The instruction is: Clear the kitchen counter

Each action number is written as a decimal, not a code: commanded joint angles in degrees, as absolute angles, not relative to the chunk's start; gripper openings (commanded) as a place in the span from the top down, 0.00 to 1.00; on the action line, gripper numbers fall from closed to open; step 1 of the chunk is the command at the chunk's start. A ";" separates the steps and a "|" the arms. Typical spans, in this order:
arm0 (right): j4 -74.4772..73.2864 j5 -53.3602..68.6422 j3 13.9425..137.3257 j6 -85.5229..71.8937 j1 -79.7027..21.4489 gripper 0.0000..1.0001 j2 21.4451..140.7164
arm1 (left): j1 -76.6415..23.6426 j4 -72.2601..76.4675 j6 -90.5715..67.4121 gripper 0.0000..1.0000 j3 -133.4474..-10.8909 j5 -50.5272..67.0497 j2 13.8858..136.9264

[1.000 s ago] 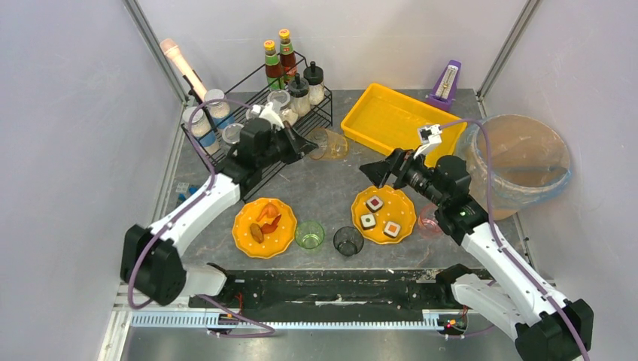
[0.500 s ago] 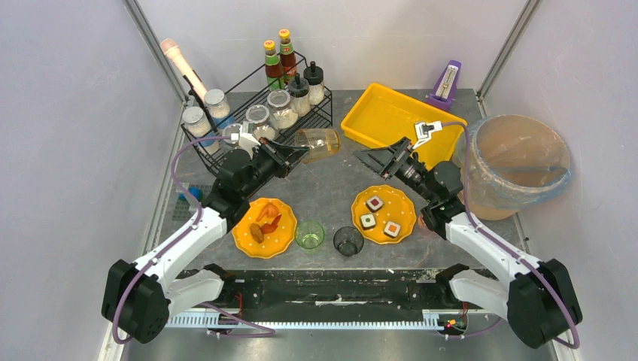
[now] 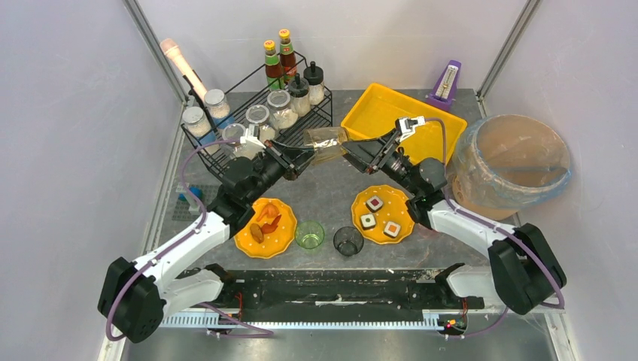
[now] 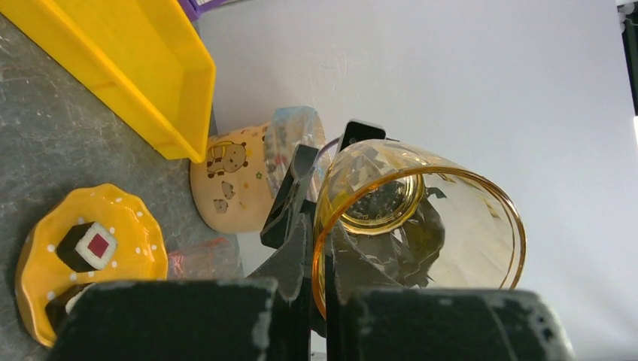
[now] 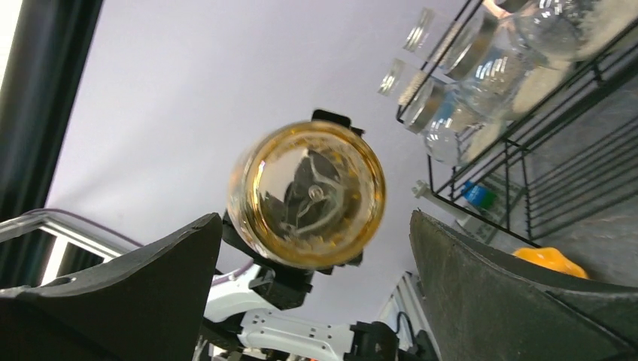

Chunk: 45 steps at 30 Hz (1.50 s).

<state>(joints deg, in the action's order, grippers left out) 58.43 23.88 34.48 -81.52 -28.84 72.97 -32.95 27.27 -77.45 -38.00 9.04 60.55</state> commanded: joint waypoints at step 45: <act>3.13 -14.17 91.51 -13.35 -16.38 0.97 107.62 | -30.72 -27.42 -26.46 0.02 -52.20 -7.02 58.68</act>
